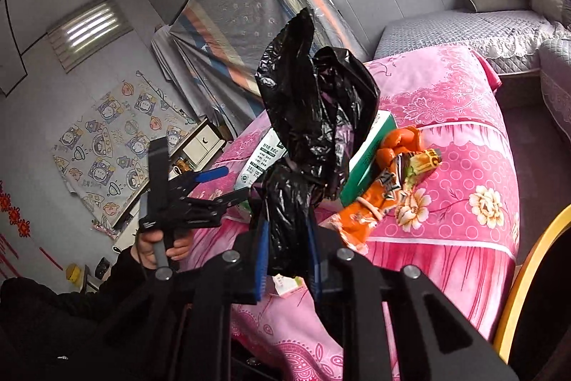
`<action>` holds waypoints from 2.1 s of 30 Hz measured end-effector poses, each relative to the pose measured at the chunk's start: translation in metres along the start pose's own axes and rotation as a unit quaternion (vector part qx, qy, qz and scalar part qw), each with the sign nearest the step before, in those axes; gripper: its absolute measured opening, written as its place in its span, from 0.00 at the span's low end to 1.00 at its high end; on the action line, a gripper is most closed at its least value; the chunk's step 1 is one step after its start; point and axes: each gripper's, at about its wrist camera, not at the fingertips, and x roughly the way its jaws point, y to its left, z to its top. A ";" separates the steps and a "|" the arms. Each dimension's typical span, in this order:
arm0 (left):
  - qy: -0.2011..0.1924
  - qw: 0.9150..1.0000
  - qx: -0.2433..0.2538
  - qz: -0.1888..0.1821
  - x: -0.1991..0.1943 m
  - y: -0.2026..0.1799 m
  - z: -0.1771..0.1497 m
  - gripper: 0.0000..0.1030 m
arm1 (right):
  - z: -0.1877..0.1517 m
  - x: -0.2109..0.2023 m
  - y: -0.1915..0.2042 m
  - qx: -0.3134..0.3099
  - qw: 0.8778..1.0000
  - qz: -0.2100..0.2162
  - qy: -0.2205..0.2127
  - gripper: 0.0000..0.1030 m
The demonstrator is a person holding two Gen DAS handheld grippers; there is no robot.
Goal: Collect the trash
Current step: 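Grasp the green-and-white milk carton with the left gripper while the right lifts the black bag, then carry the milk carton and black bag over the yellow bin and open both grippers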
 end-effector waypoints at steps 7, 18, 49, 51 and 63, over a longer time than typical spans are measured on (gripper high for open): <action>0.038 0.999 -0.003 0.003 0.034 0.009 0.007 0.92 | -0.006 0.003 0.000 0.006 1.000 0.003 -0.002 0.17; 0.037 0.999 -0.017 -0.005 0.021 0.012 -0.002 0.63 | -0.016 -0.005 0.005 0.011 1.000 0.007 -0.008 0.17; -0.188 0.973 0.002 -0.130 -0.126 -0.070 0.034 0.63 | -0.028 -0.098 -0.032 0.067 0.982 -0.114 -0.135 0.17; -0.184 0.971 0.019 -0.150 -0.116 -0.086 0.044 0.63 | -0.034 -0.109 -0.044 0.080 0.976 -0.142 -0.144 0.17; -0.118 0.956 0.089 -0.252 -0.034 -0.198 0.085 0.63 | -0.081 -0.138 -0.115 0.183 0.925 -0.303 -0.138 0.17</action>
